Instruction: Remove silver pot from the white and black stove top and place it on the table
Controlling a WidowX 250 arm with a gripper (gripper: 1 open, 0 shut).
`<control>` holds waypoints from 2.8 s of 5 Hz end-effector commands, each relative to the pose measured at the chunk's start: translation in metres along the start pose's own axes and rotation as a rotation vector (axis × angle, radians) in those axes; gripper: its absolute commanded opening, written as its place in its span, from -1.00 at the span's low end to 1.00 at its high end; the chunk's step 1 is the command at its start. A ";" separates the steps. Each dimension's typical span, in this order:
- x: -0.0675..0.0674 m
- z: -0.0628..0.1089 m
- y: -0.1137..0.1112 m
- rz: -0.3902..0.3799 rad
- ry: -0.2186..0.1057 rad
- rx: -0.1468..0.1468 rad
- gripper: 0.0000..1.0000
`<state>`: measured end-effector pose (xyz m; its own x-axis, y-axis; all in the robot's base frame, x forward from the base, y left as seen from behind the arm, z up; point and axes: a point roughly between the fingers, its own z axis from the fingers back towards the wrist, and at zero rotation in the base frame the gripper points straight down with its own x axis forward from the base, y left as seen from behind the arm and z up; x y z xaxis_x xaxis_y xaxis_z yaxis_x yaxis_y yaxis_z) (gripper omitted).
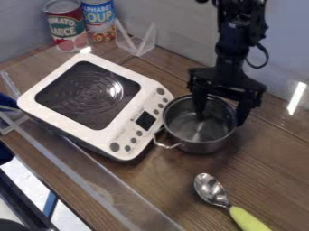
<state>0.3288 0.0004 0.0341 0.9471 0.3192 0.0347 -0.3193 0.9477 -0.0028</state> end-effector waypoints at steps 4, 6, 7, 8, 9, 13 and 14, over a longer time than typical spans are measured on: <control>0.004 0.027 0.004 0.141 -0.071 0.014 -1.00; 0.001 0.062 -0.002 0.212 -0.116 0.020 -1.00; -0.002 0.068 0.006 0.195 -0.136 0.013 -1.00; -0.006 0.052 -0.009 0.136 -0.134 -0.008 -1.00; -0.012 0.036 -0.025 0.076 -0.137 -0.027 -1.00; -0.034 0.015 -0.042 -0.002 -0.170 -0.033 -1.00; -0.038 0.019 -0.045 0.005 -0.171 -0.025 -1.00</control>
<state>0.3038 -0.0506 0.0347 0.9345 0.3202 0.1554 -0.3235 0.9462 -0.0038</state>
